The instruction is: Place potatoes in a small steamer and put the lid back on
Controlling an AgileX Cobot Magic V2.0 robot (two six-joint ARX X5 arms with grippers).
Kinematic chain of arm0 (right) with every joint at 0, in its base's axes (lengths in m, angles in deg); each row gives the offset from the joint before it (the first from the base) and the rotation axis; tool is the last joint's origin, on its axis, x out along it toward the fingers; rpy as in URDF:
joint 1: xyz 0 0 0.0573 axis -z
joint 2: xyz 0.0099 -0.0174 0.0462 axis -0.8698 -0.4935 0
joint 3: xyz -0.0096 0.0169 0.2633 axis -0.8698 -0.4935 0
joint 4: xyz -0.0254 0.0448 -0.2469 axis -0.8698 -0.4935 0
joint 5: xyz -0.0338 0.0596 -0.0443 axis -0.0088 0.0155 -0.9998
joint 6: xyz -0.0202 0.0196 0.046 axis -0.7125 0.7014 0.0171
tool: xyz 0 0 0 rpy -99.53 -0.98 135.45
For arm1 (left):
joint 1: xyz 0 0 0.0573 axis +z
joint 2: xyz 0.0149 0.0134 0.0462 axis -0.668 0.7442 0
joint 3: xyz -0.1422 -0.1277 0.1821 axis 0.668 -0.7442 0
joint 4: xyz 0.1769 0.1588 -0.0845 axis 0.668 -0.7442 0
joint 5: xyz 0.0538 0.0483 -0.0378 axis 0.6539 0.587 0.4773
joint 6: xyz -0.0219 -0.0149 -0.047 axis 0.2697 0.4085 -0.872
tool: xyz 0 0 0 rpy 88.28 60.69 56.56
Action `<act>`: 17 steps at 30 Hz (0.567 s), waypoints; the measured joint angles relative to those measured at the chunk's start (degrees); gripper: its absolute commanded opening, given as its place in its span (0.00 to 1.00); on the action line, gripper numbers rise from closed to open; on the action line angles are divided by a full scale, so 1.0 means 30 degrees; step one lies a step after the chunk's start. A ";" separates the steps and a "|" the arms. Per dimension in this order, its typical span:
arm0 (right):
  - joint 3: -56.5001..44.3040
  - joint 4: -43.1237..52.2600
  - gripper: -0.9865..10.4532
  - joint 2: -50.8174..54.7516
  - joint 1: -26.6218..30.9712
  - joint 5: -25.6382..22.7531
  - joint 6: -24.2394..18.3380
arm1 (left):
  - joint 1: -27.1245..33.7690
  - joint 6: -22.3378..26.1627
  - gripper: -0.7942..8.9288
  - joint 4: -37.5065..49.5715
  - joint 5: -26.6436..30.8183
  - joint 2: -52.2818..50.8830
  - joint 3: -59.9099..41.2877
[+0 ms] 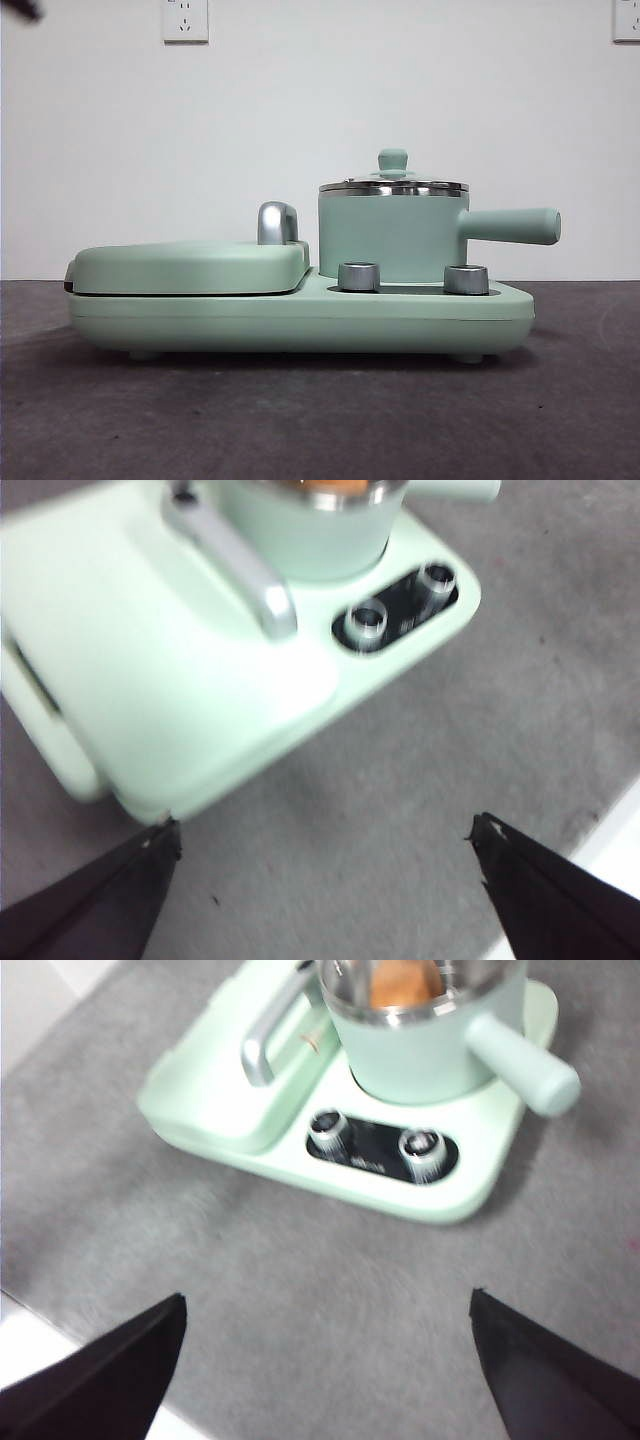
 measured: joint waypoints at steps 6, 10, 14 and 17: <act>0.0000 0.0685 0.26 0.0000 0.0000 0.0495 -0.0007 | 0.0000 -0.2259 0.08 0.1005 -0.0022 -0.3563 -0.4692; 0.0000 0.0678 0.10 -0.0007 0.0000 0.1574 -0.0007 | 0.0000 -0.2834 0.09 0.1188 -0.0015 -0.4495 -0.4903; 0.0000 0.0780 0.10 -0.0007 0.0000 0.1676 -0.0007 | 0.0000 -0.2965 0.09 0.1195 -0.0022 -0.5115 -0.4903; 0.0000 0.0838 0.10 -0.0007 0.0000 0.1807 -0.0007 | 0.0000 -0.2973 0.09 0.0998 -0.0022 -0.5348 -0.4903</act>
